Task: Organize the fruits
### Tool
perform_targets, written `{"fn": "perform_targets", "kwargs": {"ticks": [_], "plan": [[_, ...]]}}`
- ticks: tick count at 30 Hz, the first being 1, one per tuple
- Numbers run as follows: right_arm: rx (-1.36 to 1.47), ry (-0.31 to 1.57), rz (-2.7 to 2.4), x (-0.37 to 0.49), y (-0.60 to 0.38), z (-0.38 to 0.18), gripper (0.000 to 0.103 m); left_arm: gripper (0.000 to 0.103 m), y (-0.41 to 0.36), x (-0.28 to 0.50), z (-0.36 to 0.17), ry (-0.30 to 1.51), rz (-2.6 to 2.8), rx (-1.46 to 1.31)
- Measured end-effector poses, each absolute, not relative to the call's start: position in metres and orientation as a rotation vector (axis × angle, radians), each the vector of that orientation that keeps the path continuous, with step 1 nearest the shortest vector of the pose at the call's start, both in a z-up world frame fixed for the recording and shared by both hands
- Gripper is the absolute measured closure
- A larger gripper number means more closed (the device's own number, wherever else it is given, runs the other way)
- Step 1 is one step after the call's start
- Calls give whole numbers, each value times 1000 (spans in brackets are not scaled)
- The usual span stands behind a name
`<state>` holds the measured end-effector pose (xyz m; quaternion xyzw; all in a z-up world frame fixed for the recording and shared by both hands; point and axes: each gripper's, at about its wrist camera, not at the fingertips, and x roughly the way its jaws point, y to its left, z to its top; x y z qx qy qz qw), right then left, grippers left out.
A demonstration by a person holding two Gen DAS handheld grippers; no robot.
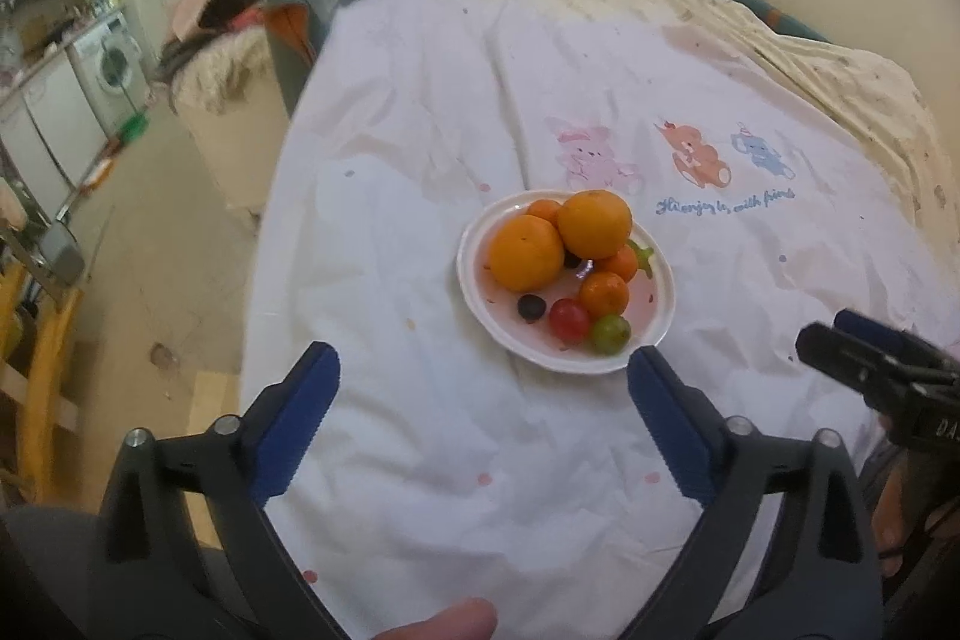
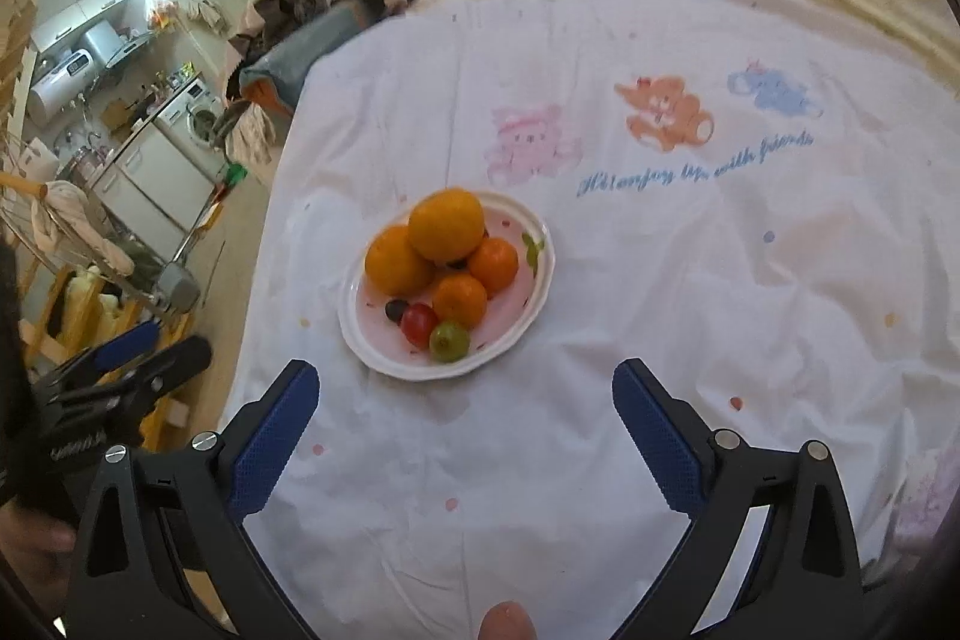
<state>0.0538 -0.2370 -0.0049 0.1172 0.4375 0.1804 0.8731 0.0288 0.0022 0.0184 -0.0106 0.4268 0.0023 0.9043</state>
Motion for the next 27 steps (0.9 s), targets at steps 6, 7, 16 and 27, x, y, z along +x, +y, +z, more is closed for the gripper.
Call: {"fn": "perform_targets", "kwargs": {"ticks": [6, 7, 16, 27], "plan": [[149, 803, 295, 36, -226, 3, 1, 1, 3, 10, 20, 796, 60, -23], [150, 797, 293, 35, -226, 2, 1, 1, 1, 10, 18, 790, 61, -8], [130, 830, 258, 45, -222, -8, 1, 1, 8, 18, 12, 808, 78, -69], [108, 781, 246, 39, -221, -2, 0, 1, 2, 18, 8, 822, 63, -46]]}}
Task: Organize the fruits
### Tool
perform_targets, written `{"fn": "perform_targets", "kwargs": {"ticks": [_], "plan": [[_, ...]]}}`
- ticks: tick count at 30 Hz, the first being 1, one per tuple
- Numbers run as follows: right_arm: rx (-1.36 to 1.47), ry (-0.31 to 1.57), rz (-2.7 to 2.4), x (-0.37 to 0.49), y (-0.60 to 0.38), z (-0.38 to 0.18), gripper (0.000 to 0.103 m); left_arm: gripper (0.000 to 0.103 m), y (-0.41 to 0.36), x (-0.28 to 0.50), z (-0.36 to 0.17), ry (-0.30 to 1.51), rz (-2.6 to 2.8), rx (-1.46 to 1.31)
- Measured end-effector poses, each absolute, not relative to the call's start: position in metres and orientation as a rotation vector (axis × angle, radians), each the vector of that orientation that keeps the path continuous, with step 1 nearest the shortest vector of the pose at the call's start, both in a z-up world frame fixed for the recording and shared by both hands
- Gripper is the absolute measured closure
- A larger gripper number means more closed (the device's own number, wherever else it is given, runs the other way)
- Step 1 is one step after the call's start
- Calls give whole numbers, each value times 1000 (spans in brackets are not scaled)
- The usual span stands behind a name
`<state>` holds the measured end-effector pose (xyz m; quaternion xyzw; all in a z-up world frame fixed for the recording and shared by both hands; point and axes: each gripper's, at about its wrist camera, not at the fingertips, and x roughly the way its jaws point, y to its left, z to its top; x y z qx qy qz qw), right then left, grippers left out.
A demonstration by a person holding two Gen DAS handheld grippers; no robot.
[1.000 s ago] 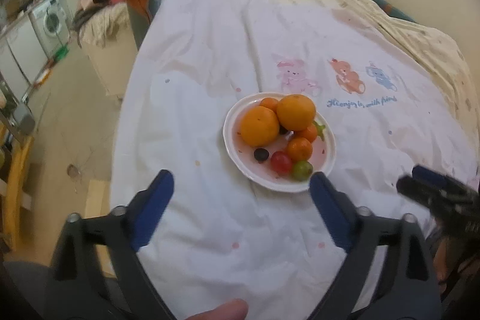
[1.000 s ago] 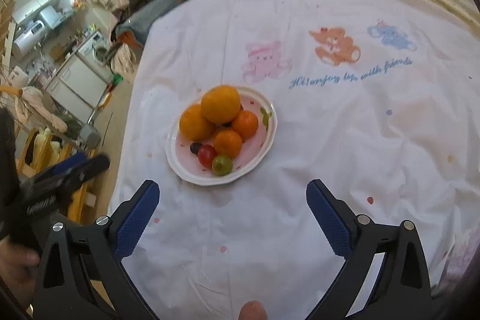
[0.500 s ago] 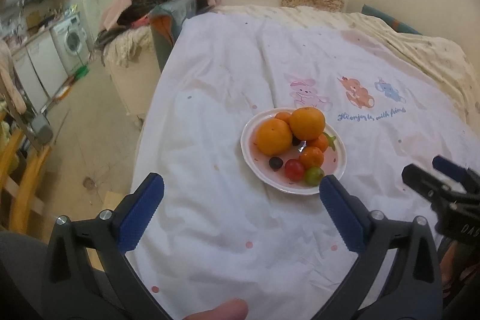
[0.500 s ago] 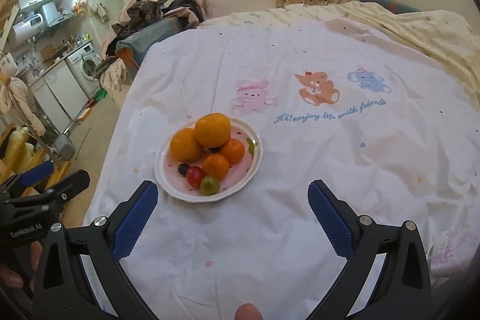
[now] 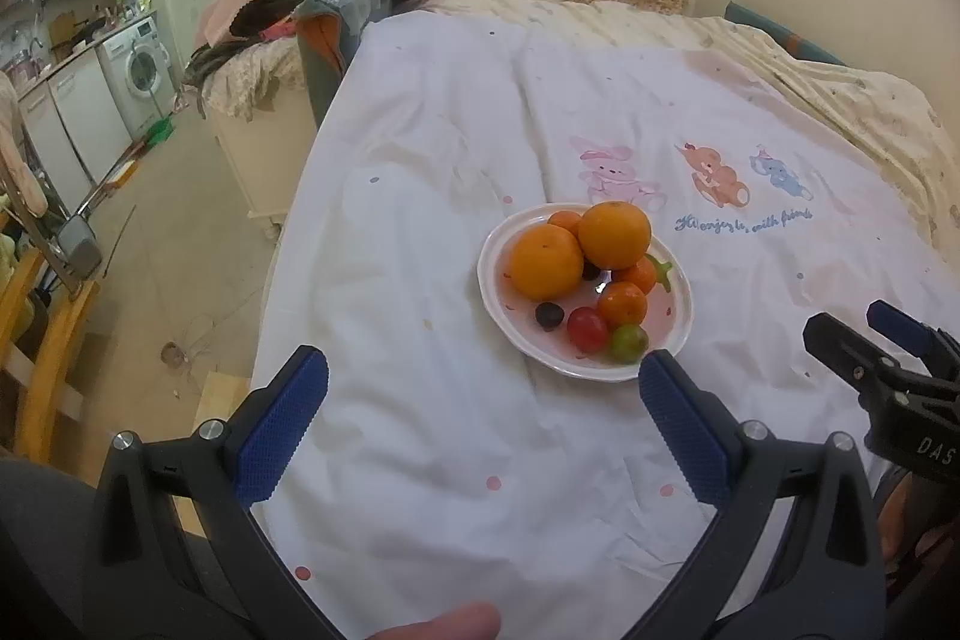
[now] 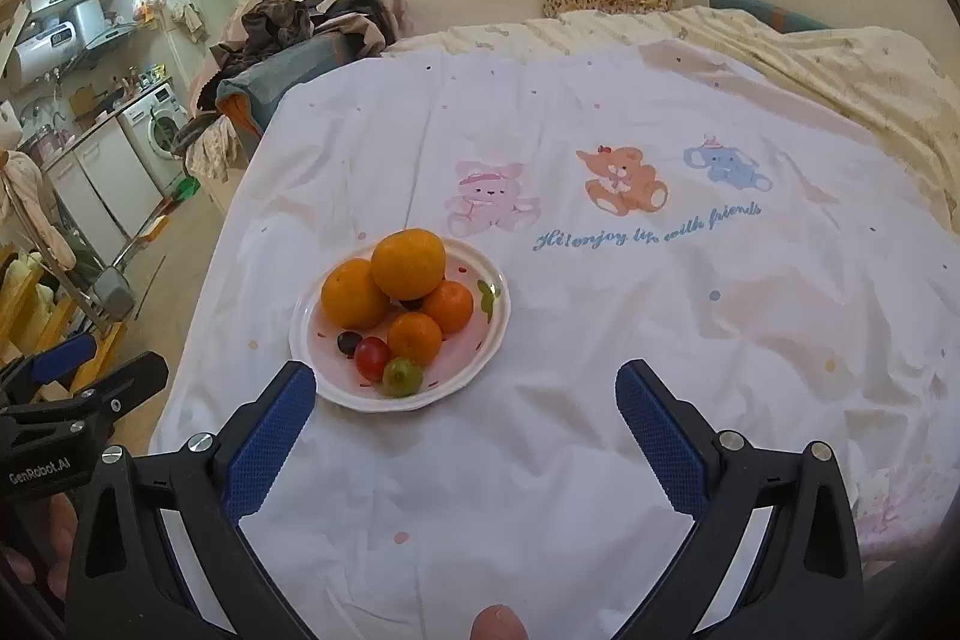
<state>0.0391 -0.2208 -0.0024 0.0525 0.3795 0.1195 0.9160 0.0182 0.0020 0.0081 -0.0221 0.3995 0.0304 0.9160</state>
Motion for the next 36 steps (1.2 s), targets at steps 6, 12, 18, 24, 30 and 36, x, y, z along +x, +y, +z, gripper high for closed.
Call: {"fn": "perform_targets", "kwargs": {"ticks": [6, 12, 18, 24, 30, 36], "plan": [[103, 767, 240, 40, -221, 0, 0, 1, 3, 18, 8, 823, 64, -50], [93, 760, 230, 38, -222, 2, 0, 1, 4, 17, 7, 828, 61, -59], [92, 756, 228, 38, -222, 4, 0, 1, 4, 16, 7, 824, 60, -54], [91, 757, 228, 38, -222, 3, 0, 1, 3, 17, 8, 823, 60, -62], [88, 760, 225, 40, -224, 4, 0, 1, 3, 19, 8, 824, 57, -63], [86, 764, 225, 41, -224, 4, 0, 1, 2, 18, 9, 820, 57, -65]]}}
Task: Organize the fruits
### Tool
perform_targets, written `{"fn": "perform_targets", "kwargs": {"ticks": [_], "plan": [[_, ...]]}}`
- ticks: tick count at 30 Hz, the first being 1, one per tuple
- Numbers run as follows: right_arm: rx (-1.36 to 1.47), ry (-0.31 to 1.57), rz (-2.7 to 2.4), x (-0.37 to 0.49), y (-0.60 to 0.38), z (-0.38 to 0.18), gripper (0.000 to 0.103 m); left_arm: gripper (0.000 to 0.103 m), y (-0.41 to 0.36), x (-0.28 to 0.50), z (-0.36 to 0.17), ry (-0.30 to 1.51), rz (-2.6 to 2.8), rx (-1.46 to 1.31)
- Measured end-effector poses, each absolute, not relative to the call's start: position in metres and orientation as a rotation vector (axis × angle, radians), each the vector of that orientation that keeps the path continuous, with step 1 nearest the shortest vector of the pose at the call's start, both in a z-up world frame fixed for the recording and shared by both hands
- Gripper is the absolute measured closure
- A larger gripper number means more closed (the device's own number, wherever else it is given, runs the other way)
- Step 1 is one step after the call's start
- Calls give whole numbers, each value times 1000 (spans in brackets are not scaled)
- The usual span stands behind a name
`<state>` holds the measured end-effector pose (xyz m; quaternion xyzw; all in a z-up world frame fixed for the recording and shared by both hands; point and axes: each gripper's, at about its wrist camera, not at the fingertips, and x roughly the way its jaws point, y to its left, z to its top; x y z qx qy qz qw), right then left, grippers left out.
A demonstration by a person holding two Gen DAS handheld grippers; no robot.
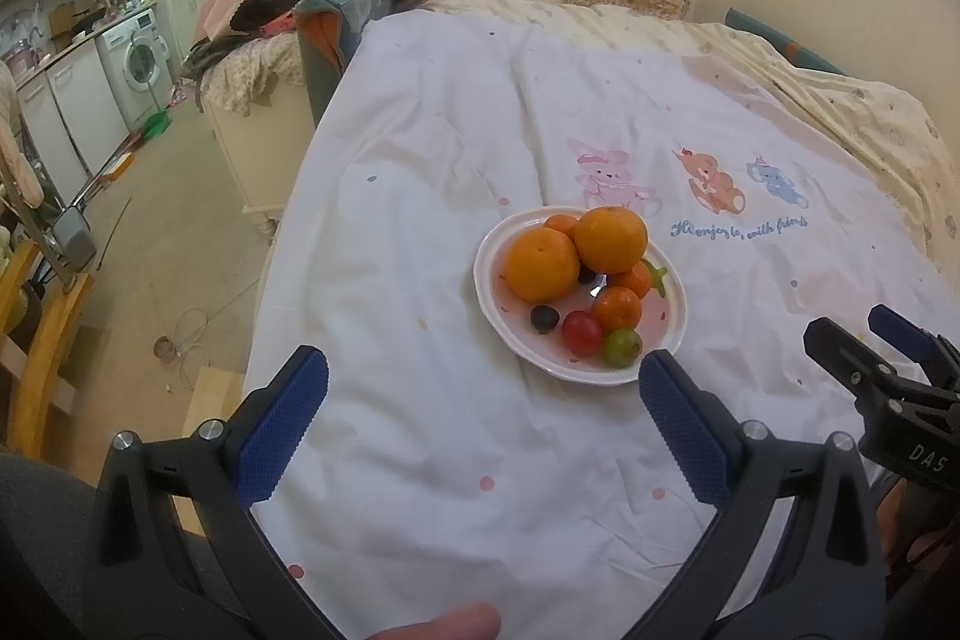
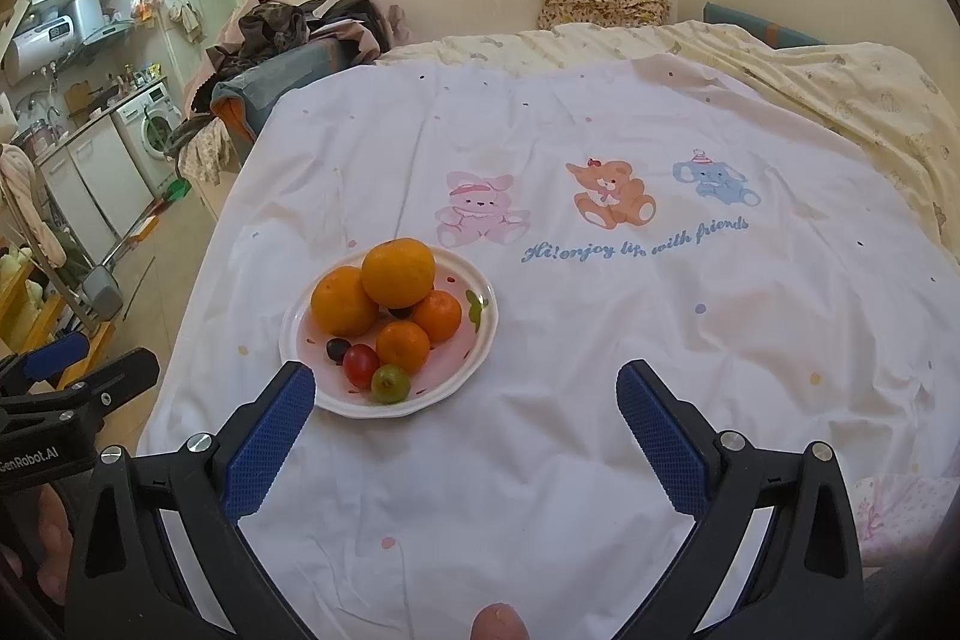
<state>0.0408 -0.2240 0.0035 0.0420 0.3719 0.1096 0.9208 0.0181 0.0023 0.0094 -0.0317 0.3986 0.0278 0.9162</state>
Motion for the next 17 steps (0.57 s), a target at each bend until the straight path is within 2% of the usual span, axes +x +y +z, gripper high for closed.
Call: {"fn": "perform_targets", "kwargs": {"ticks": [17], "plan": [[81, 766, 228, 41, -224, 0, 0, 1, 2, 17, 9, 817, 41, -79]]}}
